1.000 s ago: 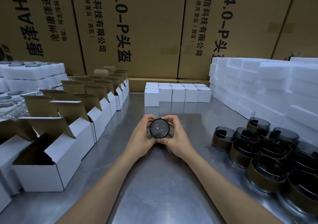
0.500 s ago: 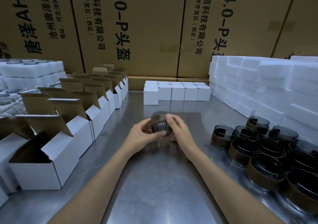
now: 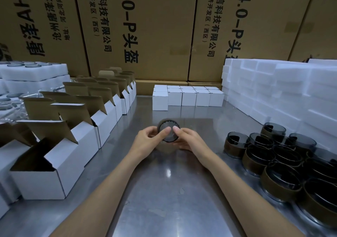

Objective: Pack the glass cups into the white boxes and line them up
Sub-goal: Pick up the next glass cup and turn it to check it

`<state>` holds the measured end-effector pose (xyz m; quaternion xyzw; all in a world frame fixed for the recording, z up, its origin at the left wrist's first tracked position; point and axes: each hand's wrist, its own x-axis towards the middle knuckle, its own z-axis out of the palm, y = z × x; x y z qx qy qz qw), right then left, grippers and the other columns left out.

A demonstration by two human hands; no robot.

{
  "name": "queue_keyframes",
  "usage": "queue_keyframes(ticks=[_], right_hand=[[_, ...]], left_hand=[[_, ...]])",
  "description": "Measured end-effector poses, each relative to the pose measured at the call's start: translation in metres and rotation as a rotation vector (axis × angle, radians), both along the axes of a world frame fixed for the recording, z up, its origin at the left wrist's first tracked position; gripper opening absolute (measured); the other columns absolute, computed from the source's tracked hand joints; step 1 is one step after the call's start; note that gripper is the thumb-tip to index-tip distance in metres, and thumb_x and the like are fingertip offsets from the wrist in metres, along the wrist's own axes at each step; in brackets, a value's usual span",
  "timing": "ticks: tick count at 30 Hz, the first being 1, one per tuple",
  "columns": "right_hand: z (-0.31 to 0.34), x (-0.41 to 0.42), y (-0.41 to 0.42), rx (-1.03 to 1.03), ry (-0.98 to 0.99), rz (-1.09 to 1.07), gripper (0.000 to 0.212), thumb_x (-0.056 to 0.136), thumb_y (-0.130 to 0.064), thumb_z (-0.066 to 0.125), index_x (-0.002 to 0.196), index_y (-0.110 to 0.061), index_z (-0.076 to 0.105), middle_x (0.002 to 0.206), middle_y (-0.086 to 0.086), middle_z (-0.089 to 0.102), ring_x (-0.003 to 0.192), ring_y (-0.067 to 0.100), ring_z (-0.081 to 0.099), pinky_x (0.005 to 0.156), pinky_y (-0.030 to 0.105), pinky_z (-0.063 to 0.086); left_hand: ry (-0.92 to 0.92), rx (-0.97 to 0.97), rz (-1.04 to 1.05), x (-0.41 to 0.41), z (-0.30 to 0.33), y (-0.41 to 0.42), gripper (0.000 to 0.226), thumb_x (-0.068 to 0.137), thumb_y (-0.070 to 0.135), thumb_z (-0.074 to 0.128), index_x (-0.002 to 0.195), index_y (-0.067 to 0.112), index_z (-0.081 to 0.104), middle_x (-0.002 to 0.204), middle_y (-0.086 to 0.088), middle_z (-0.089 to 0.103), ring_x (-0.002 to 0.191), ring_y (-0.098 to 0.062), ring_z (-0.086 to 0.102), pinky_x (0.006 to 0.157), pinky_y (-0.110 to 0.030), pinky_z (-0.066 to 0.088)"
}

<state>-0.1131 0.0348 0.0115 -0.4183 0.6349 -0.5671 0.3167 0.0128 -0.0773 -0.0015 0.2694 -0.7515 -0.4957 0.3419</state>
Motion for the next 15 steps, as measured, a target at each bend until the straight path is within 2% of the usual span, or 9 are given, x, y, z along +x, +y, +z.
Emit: queue_keyframes(ticks=[3, 6, 7, 9, 11, 15], right_hand=[[0.0032, -0.0025, 0.0036, -0.017, -0.080, 0.046, 0.033, 0.091, -0.022, 0.059, 0.123, -0.011, 0.058, 0.119, 0.013, 0.065, 0.107, 0.025, 0.065, 0.101, 0.040, 0.047], [0.0040, -0.0035, 0.0031, -0.009, -0.091, 0.064, 0.042, 0.086, -0.007, 0.059, 0.127, -0.017, 0.052, 0.119, 0.010, 0.064, 0.105, 0.021, 0.065, 0.099, 0.034, 0.047], [0.0038, -0.0033, 0.0029, -0.007, -0.081, 0.069, 0.046, 0.084, -0.004, 0.060, 0.127, -0.018, 0.051, 0.117, 0.008, 0.064, 0.100, 0.017, 0.066, 0.095, 0.028, 0.049], [0.0027, -0.0033, 0.0024, -0.012, -0.073, 0.070, 0.051, 0.082, 0.002, 0.061, 0.128, -0.017, 0.049, 0.118, 0.008, 0.062, 0.095, 0.013, 0.065, 0.085, 0.020, 0.052], [0.0003, -0.0047, 0.0022, -0.030, -0.072, 0.065, 0.054, 0.081, 0.005, 0.061, 0.129, -0.015, 0.047, 0.123, 0.013, 0.060, 0.101, 0.017, 0.064, 0.085, 0.021, 0.053], [-0.0044, -0.0073, 0.0010, -0.040, -0.011, 0.049, 0.058, 0.079, 0.002, 0.068, 0.128, -0.017, 0.044, 0.122, 0.013, 0.061, 0.105, 0.020, 0.063, 0.086, 0.024, 0.053]], left_hand=[[-0.003, -0.053, -0.047, 0.0015, -0.0021, -0.0022, 0.054, 0.063, 0.055, 0.081, 0.106, 0.025, 0.069, 0.101, 0.011, 0.070, 0.101, -0.002, 0.062, 0.085, -0.018, 0.048], [0.000, -0.143, -0.040, -0.0001, -0.0029, -0.0025, 0.056, 0.066, 0.033, 0.085, 0.117, 0.025, 0.064, 0.112, 0.010, 0.066, 0.106, 0.000, 0.058, 0.088, -0.014, 0.045], [0.005, -0.164, -0.036, -0.0006, -0.0029, -0.0019, 0.060, 0.065, 0.028, 0.087, 0.120, 0.023, 0.062, 0.115, 0.007, 0.064, 0.104, -0.004, 0.060, 0.089, -0.018, 0.047], [0.009, -0.191, -0.032, -0.0007, -0.0029, 0.0004, 0.065, 0.066, 0.020, 0.087, 0.124, 0.022, 0.058, 0.120, 0.004, 0.060, 0.086, -0.010, 0.062, 0.081, -0.023, 0.052], [0.006, -0.226, -0.028, -0.0006, -0.0035, 0.0015, 0.065, 0.067, 0.016, 0.086, 0.123, 0.028, 0.055, 0.120, 0.004, 0.057, 0.074, -0.010, 0.059, 0.074, -0.024, 0.053], [0.002, -0.277, -0.031, 0.0002, -0.0047, 0.0018, 0.065, 0.068, 0.021, 0.085, 0.122, 0.037, 0.051, 0.119, 0.008, 0.059, 0.082, -0.010, 0.060, 0.075, -0.022, 0.052]])
